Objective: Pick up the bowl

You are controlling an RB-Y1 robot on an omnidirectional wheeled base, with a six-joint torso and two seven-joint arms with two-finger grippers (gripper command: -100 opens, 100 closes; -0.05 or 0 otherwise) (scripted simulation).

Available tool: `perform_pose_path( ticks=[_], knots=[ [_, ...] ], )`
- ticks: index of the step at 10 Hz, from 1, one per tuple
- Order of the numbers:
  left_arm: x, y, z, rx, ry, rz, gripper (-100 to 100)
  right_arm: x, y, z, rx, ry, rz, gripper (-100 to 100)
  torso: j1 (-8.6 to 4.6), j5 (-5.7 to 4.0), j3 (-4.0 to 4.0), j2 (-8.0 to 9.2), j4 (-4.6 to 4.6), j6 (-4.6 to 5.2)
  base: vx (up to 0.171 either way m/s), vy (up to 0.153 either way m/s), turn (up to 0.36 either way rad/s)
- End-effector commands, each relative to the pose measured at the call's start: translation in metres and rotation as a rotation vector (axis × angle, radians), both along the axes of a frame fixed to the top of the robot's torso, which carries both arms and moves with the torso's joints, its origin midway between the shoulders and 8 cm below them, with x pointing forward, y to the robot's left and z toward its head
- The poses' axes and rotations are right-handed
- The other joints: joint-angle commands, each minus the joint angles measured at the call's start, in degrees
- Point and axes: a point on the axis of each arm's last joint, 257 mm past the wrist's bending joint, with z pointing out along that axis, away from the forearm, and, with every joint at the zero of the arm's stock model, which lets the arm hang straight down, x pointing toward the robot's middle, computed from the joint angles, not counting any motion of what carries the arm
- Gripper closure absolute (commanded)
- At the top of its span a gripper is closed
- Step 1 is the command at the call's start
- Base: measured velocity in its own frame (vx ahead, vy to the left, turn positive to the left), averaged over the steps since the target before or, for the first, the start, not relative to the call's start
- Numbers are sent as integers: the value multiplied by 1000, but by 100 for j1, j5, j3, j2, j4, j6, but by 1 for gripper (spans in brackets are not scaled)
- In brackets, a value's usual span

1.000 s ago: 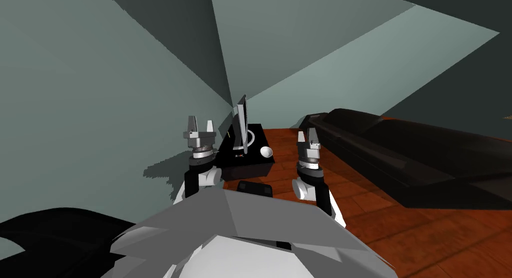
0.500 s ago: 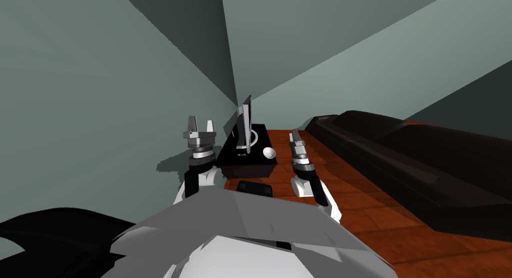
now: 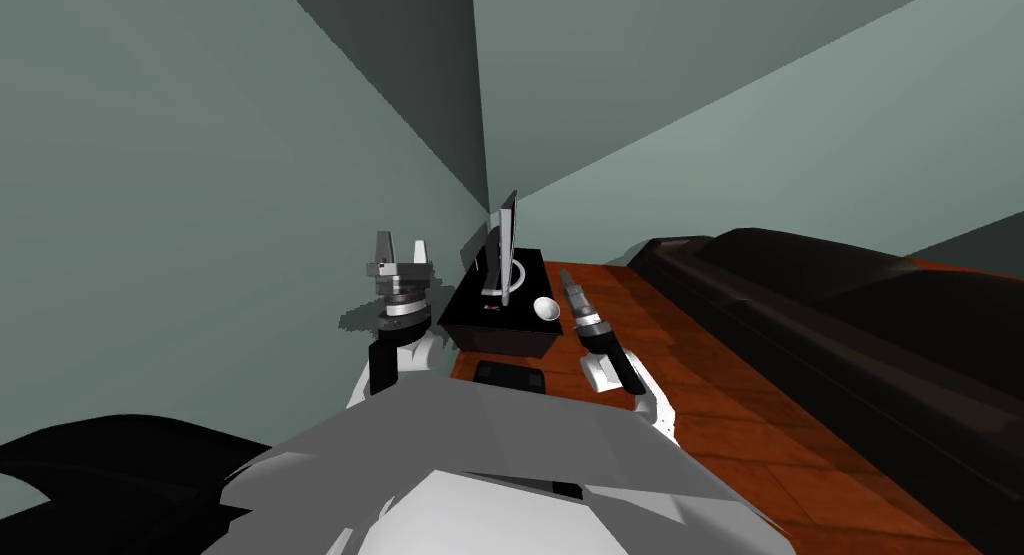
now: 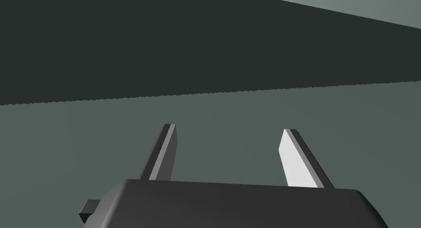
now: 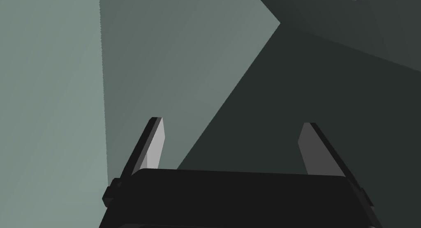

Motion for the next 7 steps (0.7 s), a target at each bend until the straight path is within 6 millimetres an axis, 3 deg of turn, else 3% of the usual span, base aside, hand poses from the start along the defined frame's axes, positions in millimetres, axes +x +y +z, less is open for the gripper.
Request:
perform_pose_path(
  ticks=[1,2,3,5,6,7],
  knots=[
    [0,0,0,0,0,0,0,5,6,-13,-38,31,2,-100,0,0,0,0,0,0,2,-5,89],
    [0,0,0,0,0,0,0,11,12,-39,-106,84,11,-100,1,0,0,1,1,4,1,1,213],
    [0,0,0,0,0,0,0,11,12,-40,-107,89,9,-100,3,1,0,-1,0,-1,2,-3,119],
    [0,0,0,0,0,0,0,17,20,-92,-245,190,29,-100,2,1,0,0,0,1,2,1,269],
    [0,0,0,0,0,0,0,18,17,-99,-258,213,24,-100,3,1,0,0,0,0,2,-7,135],
    [0,0,0,0,0,0,0,18,17,-130,-336,272,33,-100,0,0,-1,-1,0,4,2,3,212]
  ],
)
